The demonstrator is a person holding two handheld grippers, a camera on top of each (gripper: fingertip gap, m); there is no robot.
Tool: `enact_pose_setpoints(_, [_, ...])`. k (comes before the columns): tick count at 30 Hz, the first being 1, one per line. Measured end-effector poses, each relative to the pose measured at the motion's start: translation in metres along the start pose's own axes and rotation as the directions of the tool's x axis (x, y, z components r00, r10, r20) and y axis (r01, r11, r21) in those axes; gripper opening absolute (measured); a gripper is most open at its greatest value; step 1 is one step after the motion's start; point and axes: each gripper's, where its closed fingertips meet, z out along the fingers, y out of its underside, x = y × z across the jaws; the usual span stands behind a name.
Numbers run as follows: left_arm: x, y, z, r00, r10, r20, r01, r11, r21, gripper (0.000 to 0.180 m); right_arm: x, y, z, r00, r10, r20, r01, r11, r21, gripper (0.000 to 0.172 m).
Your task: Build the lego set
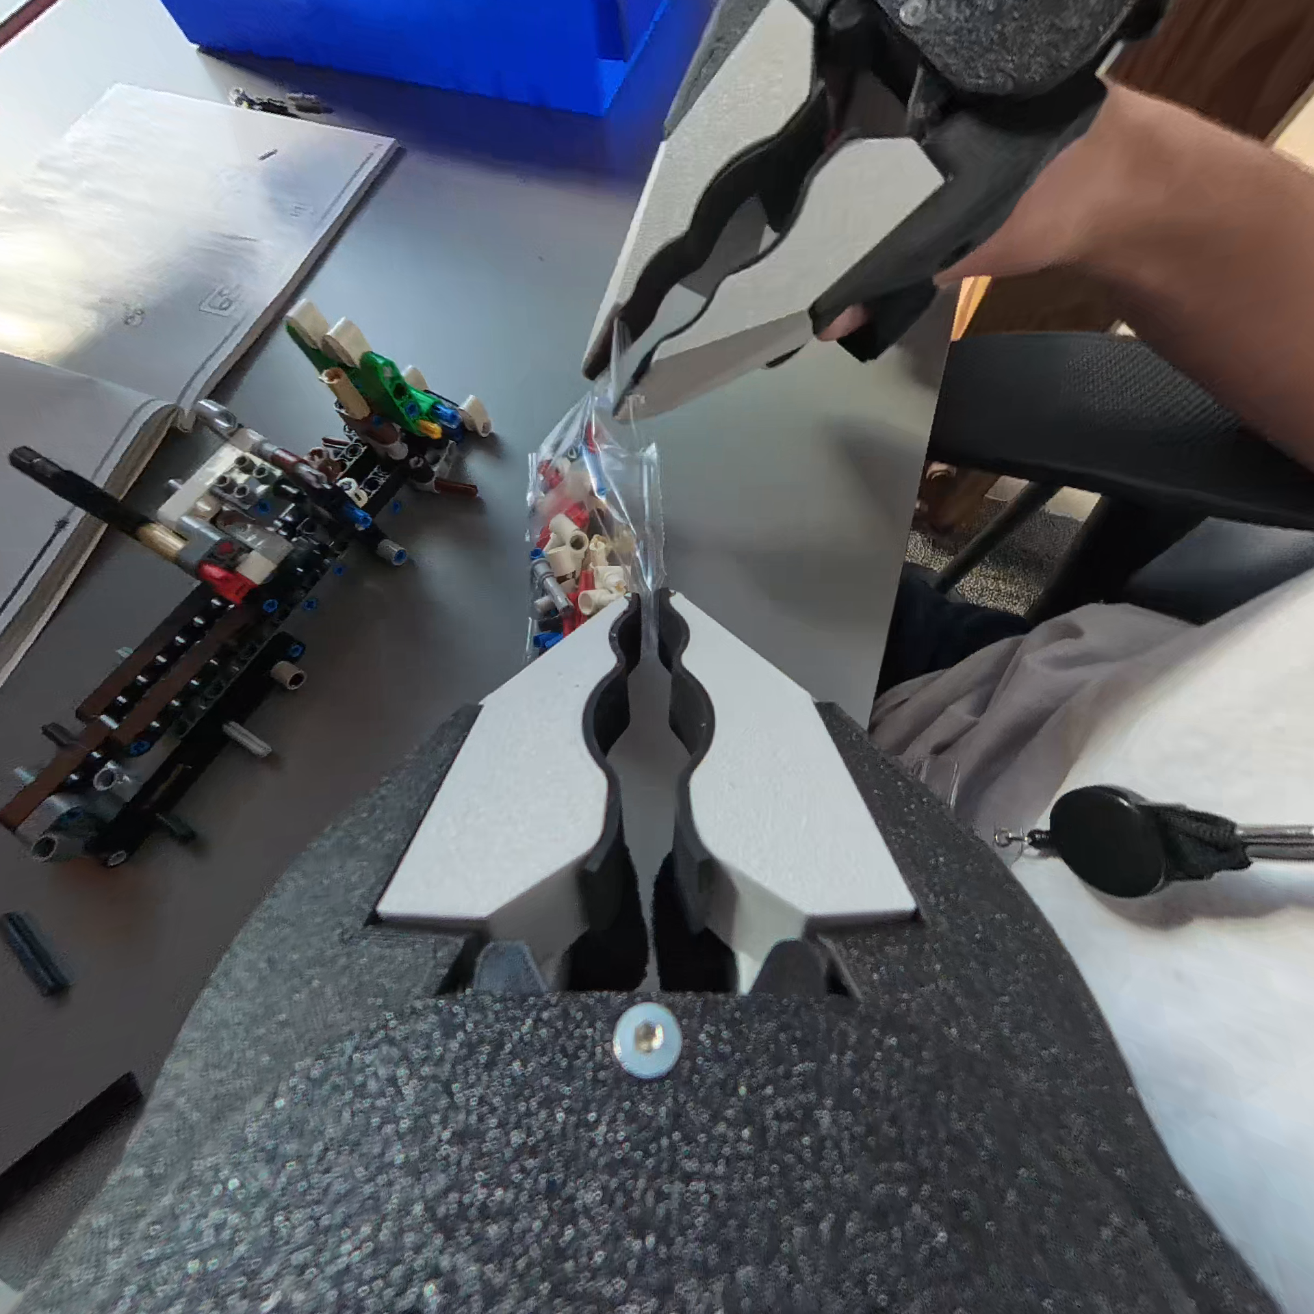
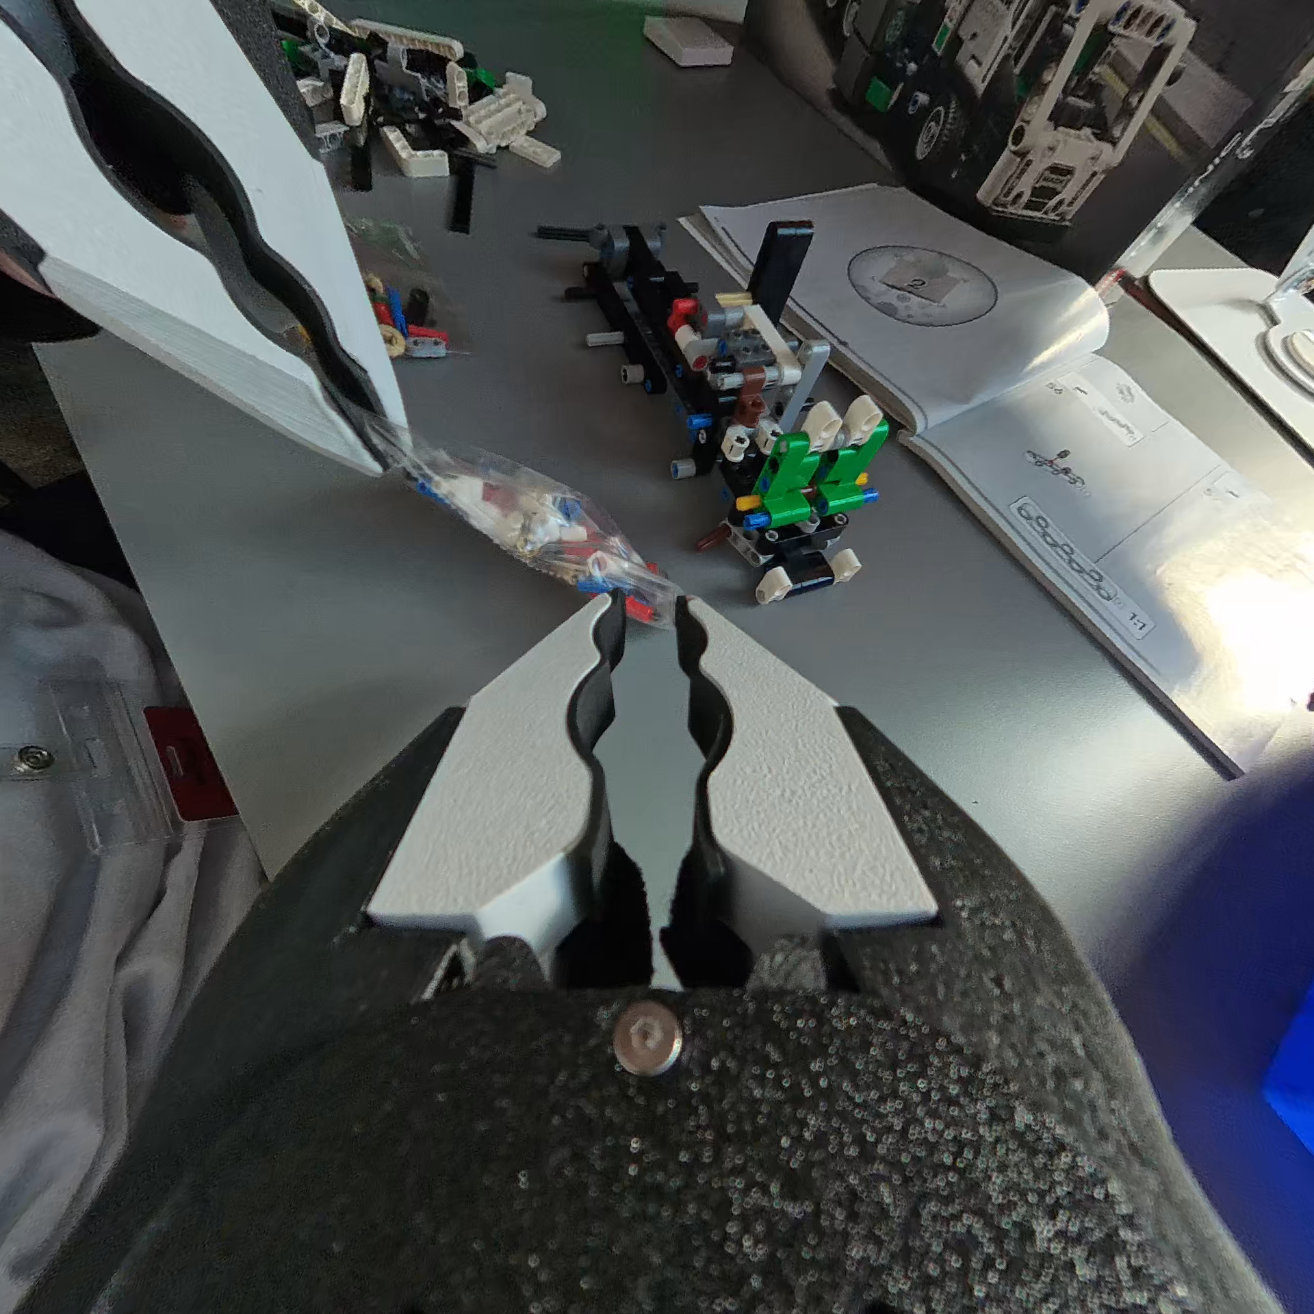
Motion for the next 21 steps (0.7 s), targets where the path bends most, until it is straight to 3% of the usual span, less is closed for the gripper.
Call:
enact_pose_setpoints(2, [-0.008, -0.009, 0.001, 0.991, -0.132, 0.010, 0.131, 0.990, 0.041, 0.000, 0.004, -0.007, -0.007, 0.999, -0.009, -0.032, 0.010, 1.000, 0.023, 0.028])
enact_pose_setpoints(6, [-0.015, -0.019, 0.002, 0.935, -0.351, -0.053, 0.355, 0.930, 0.094, 0.000, 0.003, -0.037, -0.034, 0.994, -0.058, -0.092, 0.072, 0.984, 0.161, 0.020])
enact_pose_setpoints(11, [-0.017, -0.022, 0.006, 0.886, -0.455, -0.086, 0.462, 0.882, 0.095, 0.000, -0.018, -0.049, -0.037, 0.999, -0.032, 0.022, 0.027, 0.978, 0.207, 0.020])
enact_pose_setpoints(14, [-0.014, -0.031, 0.004, 0.832, -0.527, -0.172, 0.549, 0.827, 0.119, 0.000, -0.013, -0.033, -0.017, 1.000, 0.027, 0.011, -0.028, 0.993, 0.118, 0.026])
enact_pose_setpoints(17, [0.004, -0.040, 0.005, 0.760, -0.567, -0.317, 0.618, 0.782, 0.083, 0.000, -0.012, -0.028, -0.005, 0.999, 0.050, -0.015, -0.048, 0.992, 0.113, 0.032])
enact_pose_setpoints(21, [0.015, -0.038, 0.007, 0.702, -0.588, -0.402, 0.651, 0.758, 0.027, 0.000, -0.019, -0.024, 0.000, 1.000, 0.005, -0.016, -0.004, 0.995, 0.097, 0.019])
